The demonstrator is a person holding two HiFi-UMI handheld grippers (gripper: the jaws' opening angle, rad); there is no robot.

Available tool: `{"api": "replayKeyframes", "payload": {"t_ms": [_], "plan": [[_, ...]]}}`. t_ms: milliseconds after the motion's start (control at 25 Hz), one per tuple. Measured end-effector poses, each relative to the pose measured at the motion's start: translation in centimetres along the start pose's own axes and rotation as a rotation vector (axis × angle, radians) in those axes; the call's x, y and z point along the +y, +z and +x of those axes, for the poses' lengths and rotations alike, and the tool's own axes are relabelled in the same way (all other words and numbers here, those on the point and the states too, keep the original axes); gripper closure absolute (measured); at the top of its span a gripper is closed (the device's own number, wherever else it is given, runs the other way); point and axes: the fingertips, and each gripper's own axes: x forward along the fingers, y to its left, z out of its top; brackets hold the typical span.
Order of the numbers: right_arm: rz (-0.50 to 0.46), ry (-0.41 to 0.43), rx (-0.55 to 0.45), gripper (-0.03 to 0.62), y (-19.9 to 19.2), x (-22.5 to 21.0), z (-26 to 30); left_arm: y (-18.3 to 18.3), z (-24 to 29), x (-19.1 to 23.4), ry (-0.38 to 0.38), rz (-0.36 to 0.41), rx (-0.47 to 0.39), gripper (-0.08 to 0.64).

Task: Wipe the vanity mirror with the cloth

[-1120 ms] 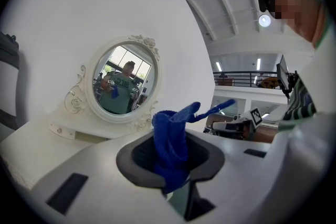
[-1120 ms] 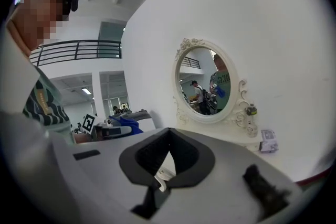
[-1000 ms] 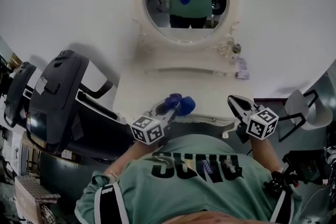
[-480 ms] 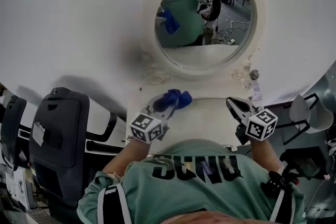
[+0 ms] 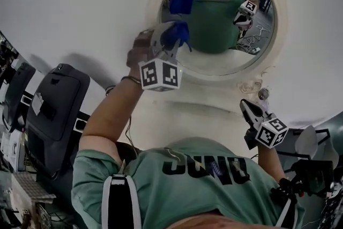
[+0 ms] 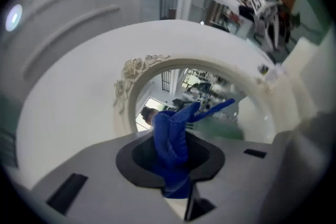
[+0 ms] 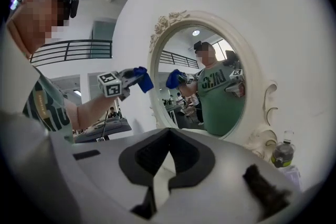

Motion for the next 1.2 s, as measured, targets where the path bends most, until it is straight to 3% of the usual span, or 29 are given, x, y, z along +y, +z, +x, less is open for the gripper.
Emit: {"api": "replayKeyframes", "payload": {"t_ms": [80,200,480,680,840,960,1200], "plan": [[0.023,0.017,-0.008,0.584,0.1,-2.1,-0.4,1.9,3.3,3.4,0.096,0.231,0.053,0.474],[0.065,0.041,-0.035,0.584,0.0,-4.1,-0.2,3.6,7.4,6.8,0.169,0.501,0.133,0.474],[0.135,0.063,-0.06,0.584,-1.3,-6.4,1.8,7.5,11.9,8.9,0.282,0.915,0.151,0.474],[0.148,0.068,-0.053,0.584,-1.4,-6.8,2.6,7.1,13.2,8.9,0.343,1.011,0.15,0.476],[0.146,0.063,-0.037,0.584,-1.1,-7.2,3.3,6.8,13.1,9.2,0.364,0.984,0.129,0.48],[0.152,0.057,-0.023,0.584,-1.4,-7.4,4.3,4.0,12.9,8.9,0.325,0.946,0.17,0.483],[0.141,0.075,0.055,0.584,-2.3,-6.5,6.1,-6.4,10.1,4.2,0.171,0.866,0.317,0.485]]}}
